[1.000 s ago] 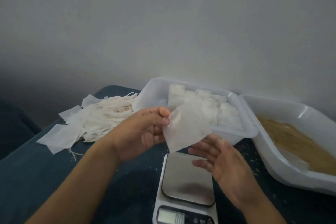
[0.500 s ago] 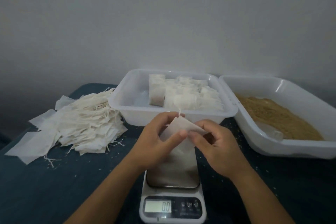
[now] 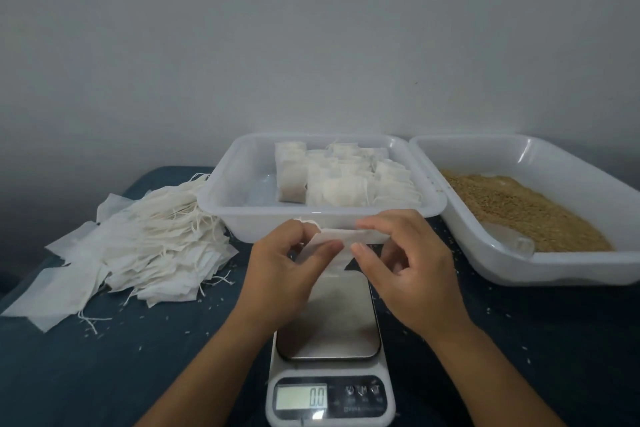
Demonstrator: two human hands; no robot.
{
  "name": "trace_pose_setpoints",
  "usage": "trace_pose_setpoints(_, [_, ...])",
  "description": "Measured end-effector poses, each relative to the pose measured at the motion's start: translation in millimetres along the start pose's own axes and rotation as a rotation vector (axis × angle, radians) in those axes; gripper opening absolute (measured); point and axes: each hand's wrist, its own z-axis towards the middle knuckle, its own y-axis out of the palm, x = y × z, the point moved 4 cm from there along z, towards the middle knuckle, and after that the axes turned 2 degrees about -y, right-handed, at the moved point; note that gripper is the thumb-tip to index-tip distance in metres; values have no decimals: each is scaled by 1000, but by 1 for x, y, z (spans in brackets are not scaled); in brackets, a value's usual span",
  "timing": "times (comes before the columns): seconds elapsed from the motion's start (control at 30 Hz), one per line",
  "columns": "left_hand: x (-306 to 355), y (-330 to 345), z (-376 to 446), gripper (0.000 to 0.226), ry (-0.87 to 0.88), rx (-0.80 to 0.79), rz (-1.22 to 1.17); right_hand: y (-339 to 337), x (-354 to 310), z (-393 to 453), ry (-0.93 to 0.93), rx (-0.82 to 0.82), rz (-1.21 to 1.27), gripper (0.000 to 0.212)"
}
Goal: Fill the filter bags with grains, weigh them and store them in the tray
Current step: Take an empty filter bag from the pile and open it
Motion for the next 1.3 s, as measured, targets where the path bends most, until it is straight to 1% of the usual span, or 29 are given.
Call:
trace_pose_setpoints(0.17, [-1, 0, 0, 24, -4, 19, 20, 2, -4, -2, -88, 3, -60, 17])
trace_pose_setpoints(0.33, [-2, 3, -1, 21, 4, -9, 63, 2, -4, -2, -66, -2, -36, 10])
trace_pose_setpoints(0.5, [2, 5, -3, 25, 68, -9, 68, 3, -4, -3, -43, -18, -33, 11])
trace_pose_setpoints(0.53, [3, 5, -3, 24, 75, -10, 62, 4, -4, -3, -39, -20, -29, 11])
trace_pose_setpoints(0.63, [5, 5, -3, 10, 85, -25, 53, 5, -4, -3, -13, -42, -12, 14])
trace_pose_setpoints(0.67, [5, 6, -3, 10, 85, -29, 52, 6, -4, -3, -10, -53, -12, 14])
trace_pose_setpoints(0.73, [6, 6, -4, 16, 88, -28, 48, 7, -4, -3, -15, -66, -16, 12])
trace_pose_setpoints(0.83, [9, 7, -3, 32, 113, -18, 58, 8, -3, -3, -19, -69, -24, 7])
trace_pose_setpoints(0.87, [9, 7, -3, 32, 113, -18, 69, 8, -3, -3, -17, -66, -31, 6])
trace_pose_setpoints(0.93, [6, 8, -4, 19, 82, -32, 74, 7, -2, -3, -16, -68, -58, 4])
trace_pose_setpoints(0.97, [5, 9, -5, 14, 63, -42, 70, 6, -2, -3, -25, -78, -74, 3])
trace_pose_setpoints(1.0, [4, 9, -5, 12, 51, -48, 67, 5, -3, -3, -37, -95, -86, 2])
trace_pose_setpoints(1.07, [2, 8, -5, 16, 27, -66, 49, 5, -3, -3, -41, -140, -79, 7])
trace_pose_setpoints(1.17, [-1, 7, -5, 20, -12, -129, 20, 5, -3, -3, 9, -199, -64, 14])
trace_pose_setpoints(1.23, [-1, 6, -5, 30, -21, -171, 44, 5, -2, -3, 37, -240, -56, 13])
trace_pose_setpoints(1.3, [-2, 6, -5, 33, -40, -205, 54, 4, -3, -4, 55, -282, -19, 8])
